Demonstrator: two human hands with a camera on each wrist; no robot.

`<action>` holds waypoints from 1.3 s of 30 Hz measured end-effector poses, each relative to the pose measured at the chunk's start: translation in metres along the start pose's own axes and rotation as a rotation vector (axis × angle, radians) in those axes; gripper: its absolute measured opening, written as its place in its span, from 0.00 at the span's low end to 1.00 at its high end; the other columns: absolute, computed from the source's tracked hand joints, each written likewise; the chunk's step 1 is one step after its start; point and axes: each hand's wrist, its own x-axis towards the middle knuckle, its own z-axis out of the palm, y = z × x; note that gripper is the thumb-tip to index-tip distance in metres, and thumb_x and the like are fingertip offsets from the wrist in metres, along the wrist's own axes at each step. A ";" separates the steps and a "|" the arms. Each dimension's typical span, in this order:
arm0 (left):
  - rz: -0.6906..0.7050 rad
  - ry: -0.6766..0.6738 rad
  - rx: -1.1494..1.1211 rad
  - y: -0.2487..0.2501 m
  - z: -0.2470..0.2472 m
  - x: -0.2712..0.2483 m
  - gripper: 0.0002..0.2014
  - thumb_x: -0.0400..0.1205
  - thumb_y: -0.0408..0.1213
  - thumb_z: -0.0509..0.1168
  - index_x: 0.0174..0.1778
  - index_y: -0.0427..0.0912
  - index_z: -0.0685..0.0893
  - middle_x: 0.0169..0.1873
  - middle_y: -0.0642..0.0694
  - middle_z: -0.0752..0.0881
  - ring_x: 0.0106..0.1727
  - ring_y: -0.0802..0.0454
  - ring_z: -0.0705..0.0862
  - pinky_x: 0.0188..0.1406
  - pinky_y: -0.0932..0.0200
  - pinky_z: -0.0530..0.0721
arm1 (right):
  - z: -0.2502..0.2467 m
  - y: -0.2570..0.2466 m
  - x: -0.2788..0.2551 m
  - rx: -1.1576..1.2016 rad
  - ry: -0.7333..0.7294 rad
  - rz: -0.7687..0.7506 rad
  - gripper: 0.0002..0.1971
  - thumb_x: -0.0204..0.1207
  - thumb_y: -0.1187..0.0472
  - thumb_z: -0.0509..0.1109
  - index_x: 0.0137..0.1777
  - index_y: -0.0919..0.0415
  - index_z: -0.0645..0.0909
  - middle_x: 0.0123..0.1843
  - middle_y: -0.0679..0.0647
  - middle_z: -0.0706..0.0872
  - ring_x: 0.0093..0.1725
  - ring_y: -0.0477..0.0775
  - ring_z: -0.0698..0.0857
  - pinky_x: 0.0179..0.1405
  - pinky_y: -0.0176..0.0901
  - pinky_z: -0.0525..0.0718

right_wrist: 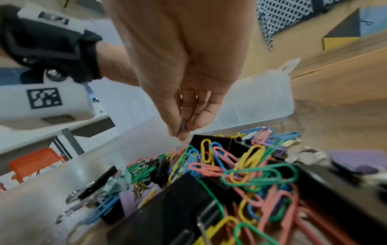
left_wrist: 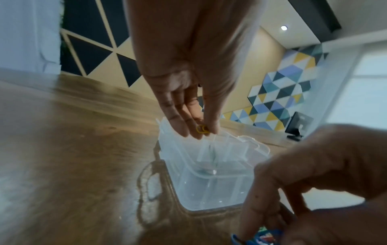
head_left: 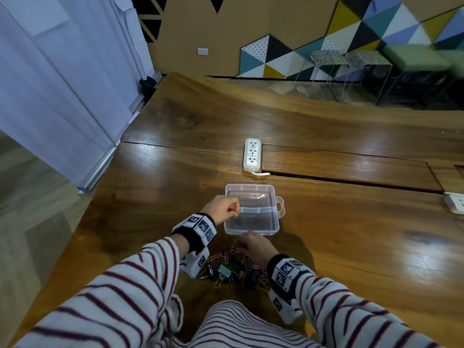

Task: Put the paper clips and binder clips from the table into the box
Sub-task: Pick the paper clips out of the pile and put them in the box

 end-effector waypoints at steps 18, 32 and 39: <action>-0.169 -0.072 0.104 -0.053 0.022 -0.076 0.09 0.80 0.36 0.64 0.56 0.46 0.82 0.58 0.48 0.83 0.59 0.53 0.81 0.64 0.57 0.79 | -0.017 0.006 -0.009 0.653 0.075 0.137 0.02 0.74 0.66 0.69 0.42 0.60 0.79 0.42 0.52 0.86 0.44 0.52 0.85 0.42 0.38 0.84; -0.152 -0.150 0.413 -0.030 0.056 -0.088 0.10 0.81 0.34 0.61 0.58 0.42 0.76 0.59 0.44 0.78 0.61 0.47 0.74 0.56 0.51 0.77 | -0.043 0.009 0.033 0.770 0.183 0.259 0.06 0.77 0.67 0.66 0.42 0.56 0.81 0.45 0.61 0.87 0.49 0.60 0.85 0.54 0.55 0.85; -0.054 -0.160 0.404 -0.031 0.059 -0.092 0.09 0.80 0.31 0.60 0.55 0.41 0.76 0.58 0.43 0.75 0.60 0.46 0.73 0.49 0.54 0.75 | -0.035 -0.004 0.009 0.296 0.250 0.040 0.12 0.80 0.67 0.60 0.61 0.60 0.79 0.58 0.58 0.85 0.58 0.55 0.83 0.61 0.45 0.81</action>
